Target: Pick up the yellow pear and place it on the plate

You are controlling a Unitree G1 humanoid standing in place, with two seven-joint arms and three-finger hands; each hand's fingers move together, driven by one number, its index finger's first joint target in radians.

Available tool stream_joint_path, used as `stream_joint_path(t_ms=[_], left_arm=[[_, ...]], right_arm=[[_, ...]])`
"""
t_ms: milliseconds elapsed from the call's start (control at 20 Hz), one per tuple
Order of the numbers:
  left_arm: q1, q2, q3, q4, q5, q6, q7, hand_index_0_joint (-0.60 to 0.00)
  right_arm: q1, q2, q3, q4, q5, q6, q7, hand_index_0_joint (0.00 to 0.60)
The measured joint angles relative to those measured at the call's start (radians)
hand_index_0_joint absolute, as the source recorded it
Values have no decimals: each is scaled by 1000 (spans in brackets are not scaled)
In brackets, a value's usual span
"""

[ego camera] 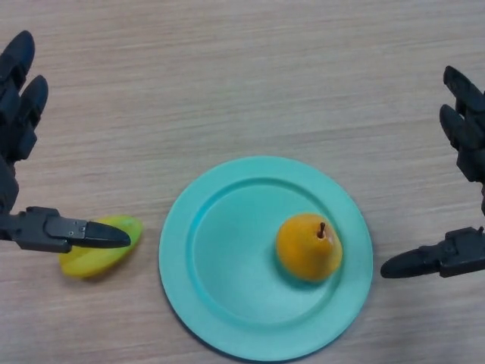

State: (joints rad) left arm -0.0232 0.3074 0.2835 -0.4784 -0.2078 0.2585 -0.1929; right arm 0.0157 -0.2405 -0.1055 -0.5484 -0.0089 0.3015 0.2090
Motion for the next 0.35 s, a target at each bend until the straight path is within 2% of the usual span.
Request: stream_joint_path(t_ms=[350], left_arm=[[-25,0,-42,21,-1,26,-28,0]], right_arm=[[7,0,-1,-25,0,3,2,0]])
